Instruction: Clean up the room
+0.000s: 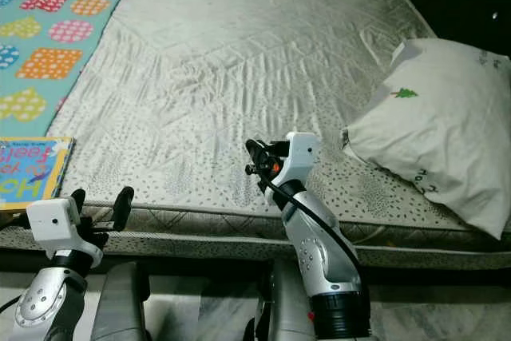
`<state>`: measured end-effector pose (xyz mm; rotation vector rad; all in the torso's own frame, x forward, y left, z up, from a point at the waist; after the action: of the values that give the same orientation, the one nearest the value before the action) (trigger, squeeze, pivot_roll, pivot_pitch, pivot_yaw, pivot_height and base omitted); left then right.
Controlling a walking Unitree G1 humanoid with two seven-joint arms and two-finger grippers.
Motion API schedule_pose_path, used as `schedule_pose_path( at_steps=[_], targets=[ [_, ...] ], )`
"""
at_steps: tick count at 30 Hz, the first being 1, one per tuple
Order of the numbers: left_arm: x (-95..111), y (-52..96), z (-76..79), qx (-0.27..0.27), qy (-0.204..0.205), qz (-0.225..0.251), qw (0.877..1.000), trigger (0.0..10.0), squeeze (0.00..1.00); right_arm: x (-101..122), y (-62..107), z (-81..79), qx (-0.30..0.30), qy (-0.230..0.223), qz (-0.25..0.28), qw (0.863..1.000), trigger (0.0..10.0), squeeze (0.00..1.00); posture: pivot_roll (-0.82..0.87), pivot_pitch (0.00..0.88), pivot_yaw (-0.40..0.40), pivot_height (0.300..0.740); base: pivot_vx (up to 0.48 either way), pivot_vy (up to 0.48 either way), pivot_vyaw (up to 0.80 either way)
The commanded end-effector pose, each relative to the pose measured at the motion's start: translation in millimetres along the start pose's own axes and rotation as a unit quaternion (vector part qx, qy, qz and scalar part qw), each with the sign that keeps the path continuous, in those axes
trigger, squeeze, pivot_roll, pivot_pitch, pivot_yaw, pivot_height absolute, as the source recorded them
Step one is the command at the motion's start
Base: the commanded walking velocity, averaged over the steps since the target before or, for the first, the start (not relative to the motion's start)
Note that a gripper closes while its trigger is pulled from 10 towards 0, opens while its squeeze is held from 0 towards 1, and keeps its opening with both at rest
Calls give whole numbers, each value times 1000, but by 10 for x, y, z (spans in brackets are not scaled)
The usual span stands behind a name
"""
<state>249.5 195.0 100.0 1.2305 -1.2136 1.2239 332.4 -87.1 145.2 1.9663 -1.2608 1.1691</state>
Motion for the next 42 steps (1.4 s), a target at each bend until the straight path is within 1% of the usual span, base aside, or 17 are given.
schedule_pose_path(
  at_steps=[1,3,5,6,8,13,18,23,29,35,38,39,42],
  targets=[
    [-20,2,7,-1,-3,-3,1000,10000,0,95,13,13,-2,1,15,1000,10000,0,88,116,-109,642,0,0,0],
    [-19,2,7,-2,-4,-3,1000,10000,0,101,12,23,-5,1,16,1000,10000,0,88,117,-107,657,0,0,0],
    [-19,2,7,-2,-4,-3,1000,10000,0,101,12,23,-5,1,16,1000,10000,0,88,117,-107,657,0,0,0],
    [-20,2,6,-2,-4,-3,1000,10000,0,106,13,35,-8,2,16,1000,10000,0,88,117,-108,666,0,0,0],
    [-20,2,6,-2,-4,-3,1000,10000,0,108,13,40,-10,2,16,1000,10000,0,88,117,-108,671,0,0,0],
    [-24,8,8,-1,-4,-3,1000,10000,0,107,16,59,-17,2,17,1000,10000,0,88,118,-106,700,0,0,0],
    [-26,9,6,0,-5,-3,1000,10000,0,108,16,72,-22,3,18,1000,10000,0,88,118,-106,714,0,0,0],
    [-51,8,-22,14,-13,-10,1000,10000,0,108,34,155,-39,2,18,999,10000,0,87,118,-108,739,0,0,0],
    [-62,3,-26,16,-5,-12,1000,10000,0,105,53,215,-54,5,17,998,10000,0,86,119,-109,740,0,0,0],
    [-67,-1,4,6,3,-13,1000,10000,0,105,77,271,-71,7,17,997,10000,0,74,122,-112,740,0,0,0],
    [-68,-2,27,0,9,-12,1000,10000,0,95,91,330,-88,12,13,996,10000,0,71,126,-116,740,0,0,0],
    [-67,-1,37,-2,11,-12,1000,10000,0,78,94,346,-93,5,8,996,10000,0,69,127,-116,740,0,0,-531],
    [-68,4,46,-3,14,-12,1000,10000,0,76,99,350,-93,8,9,996,10000,0,70,129,-119,740,0,0,-800]
  ],
)
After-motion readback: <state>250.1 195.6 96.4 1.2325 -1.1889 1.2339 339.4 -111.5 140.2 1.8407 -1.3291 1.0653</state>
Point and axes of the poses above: a point about 5 cm out from each wrist's last joint towards the gripper, its own y axis pointing back from the gripper into the wrist, its own x axis along the axis of the wrist's last joint, z = x × y, the point moved 2 cm from there along -y, pointing out of the wrist towards the gripper, and after that the axes turned 8 degrees about -y, right-handed, at the moved point
